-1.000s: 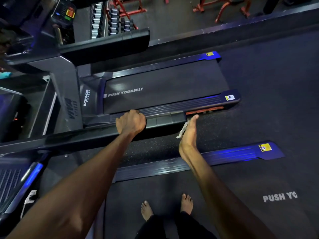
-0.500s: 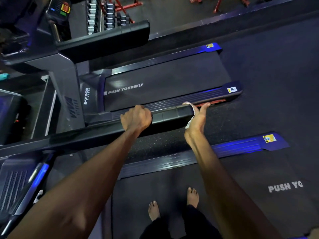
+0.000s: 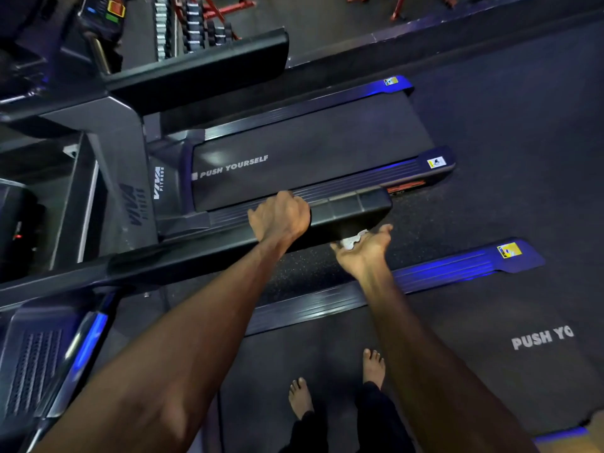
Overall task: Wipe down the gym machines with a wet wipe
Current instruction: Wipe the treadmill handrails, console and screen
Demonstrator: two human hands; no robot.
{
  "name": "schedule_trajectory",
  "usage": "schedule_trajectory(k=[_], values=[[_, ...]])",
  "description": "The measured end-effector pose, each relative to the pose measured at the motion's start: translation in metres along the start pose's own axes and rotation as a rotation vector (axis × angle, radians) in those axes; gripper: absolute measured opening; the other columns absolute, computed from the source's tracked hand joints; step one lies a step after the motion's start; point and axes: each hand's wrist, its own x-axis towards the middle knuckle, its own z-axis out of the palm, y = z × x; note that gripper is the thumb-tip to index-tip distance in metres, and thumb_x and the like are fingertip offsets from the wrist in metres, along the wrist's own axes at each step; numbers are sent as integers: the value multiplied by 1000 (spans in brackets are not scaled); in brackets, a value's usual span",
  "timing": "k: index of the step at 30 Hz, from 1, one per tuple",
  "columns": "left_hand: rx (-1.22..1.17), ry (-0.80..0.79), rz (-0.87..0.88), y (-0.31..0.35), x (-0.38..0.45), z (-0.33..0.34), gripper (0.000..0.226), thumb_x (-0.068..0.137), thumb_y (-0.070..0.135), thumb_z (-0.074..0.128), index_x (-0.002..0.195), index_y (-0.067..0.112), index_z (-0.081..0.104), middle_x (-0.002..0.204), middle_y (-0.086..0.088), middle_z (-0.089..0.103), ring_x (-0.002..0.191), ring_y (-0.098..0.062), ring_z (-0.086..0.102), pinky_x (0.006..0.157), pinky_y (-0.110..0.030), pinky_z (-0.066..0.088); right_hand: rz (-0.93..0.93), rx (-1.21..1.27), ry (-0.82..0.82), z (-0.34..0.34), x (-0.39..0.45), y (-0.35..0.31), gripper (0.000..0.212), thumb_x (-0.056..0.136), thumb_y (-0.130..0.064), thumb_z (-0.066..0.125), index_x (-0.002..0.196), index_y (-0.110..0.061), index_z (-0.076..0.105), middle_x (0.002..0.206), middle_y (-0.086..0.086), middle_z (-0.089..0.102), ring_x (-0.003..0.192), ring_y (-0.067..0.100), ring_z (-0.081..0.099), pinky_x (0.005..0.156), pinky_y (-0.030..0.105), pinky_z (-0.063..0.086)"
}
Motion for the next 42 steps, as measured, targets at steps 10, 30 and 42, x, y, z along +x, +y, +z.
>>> schedule_trajectory(k=[10, 30, 42], values=[[-72, -28, 91, -10, 3, 0, 37, 98, 25, 34, 107, 14, 68, 98, -7, 70, 98, -28, 61, 100, -46, 36, -11, 135, 70, 19, -8, 17, 77, 95, -73, 9, 105, -18, 61, 108, 8, 61, 98, 16, 58, 99, 30, 39], [-80, -92, 490, -142, 36, -26, 40, 92, 32, 28, 98, 17, 65, 99, -8, 67, 92, -28, 58, 91, -45, 46, 37, 240, 94, 43, -27, 89, 82, 97, -69, 8, 158, -15, 16, 166, 8, 13, 153, 30, 10, 121, 52, 4], [-163, -57, 504, -192, 31, -45, 28, 98, 12, 43, 106, 7, 69, 106, -13, 69, 98, -30, 61, 96, -37, 41, 103, 253, 58, 59, -23, 147, 88, 92, -76, 13, 159, -19, 13, 167, 7, 8, 153, 32, 5, 121, 57, 0]])
